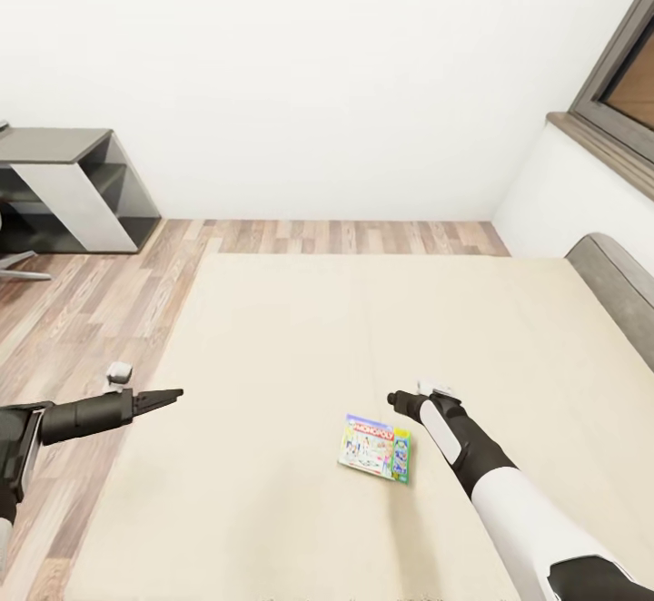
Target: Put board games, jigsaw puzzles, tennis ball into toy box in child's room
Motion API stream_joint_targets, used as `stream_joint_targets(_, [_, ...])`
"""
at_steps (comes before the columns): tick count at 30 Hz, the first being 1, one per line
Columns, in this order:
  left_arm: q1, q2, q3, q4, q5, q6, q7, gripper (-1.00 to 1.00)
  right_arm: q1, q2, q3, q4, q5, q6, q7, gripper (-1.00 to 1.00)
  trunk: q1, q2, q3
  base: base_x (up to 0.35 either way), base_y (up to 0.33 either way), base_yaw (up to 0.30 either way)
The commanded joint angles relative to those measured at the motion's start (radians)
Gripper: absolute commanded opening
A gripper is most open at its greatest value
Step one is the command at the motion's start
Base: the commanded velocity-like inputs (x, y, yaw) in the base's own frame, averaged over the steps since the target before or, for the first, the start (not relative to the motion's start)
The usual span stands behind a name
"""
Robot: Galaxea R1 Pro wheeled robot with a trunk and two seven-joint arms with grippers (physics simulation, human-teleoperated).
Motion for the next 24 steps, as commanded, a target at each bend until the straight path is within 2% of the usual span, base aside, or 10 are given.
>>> stream_joint_targets(1, [-0.001, -0.004, 0.002, -0.001, -0.010, 0.010, -0.009, 1.00, -0.001, -0.001, 0.004, -0.002, -0.011, 0.002, -0.010, 1.00, 0.000, -0.002, -0.003, 0.000, 0.000, 0.000])
stream_joint_targets(11, [-0.001, -0.018, 0.001, -0.001, -0.009, 0.010, -0.009, 1.00, -0.001, 0.004, 0.003, -0.006, -0.010, -0.004, -0.010, 1.00, 0.000, -0.002, -0.020, 0.000, 0.000, 0.000])
stream_joint_targets(17, [-0.001, -0.021, 0.001, -0.001, -0.009, 0.012, -0.009, 1.00, -0.008, -0.003, 0.004, -0.007, -0.010, -0.039, -0.010, 1.00, 0.000, -0.002, -0.030, 0.000, 0.000, 0.000])
stream_joint_targets(24, [-0.001, -0.028, 0.000, -0.001, -0.009, 0.013, -0.009, 1.00, -0.018, -0.003, 0.004, -0.007, -0.008, -0.047, -0.010, 1.00, 0.000, -0.002, -0.041, 0.000, 0.000, 0.000])
